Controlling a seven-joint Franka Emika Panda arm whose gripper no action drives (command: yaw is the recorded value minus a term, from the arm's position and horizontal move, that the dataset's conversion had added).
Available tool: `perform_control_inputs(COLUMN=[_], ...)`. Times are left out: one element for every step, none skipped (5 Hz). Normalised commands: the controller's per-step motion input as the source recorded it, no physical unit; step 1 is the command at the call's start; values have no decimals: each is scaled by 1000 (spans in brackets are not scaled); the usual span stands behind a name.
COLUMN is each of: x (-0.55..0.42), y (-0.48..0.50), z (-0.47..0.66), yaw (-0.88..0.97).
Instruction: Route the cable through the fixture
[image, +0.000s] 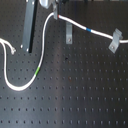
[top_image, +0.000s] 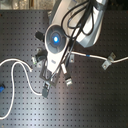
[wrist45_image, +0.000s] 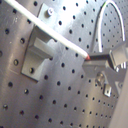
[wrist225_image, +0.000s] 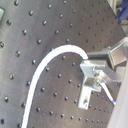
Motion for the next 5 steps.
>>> perform_control_inputs(x=[154,234,151,-2,-176], y=[-69,-104,-142,-168,47], z=[-248,-223,-125,-31,-1], yaw=[0,0,0,-111,114])
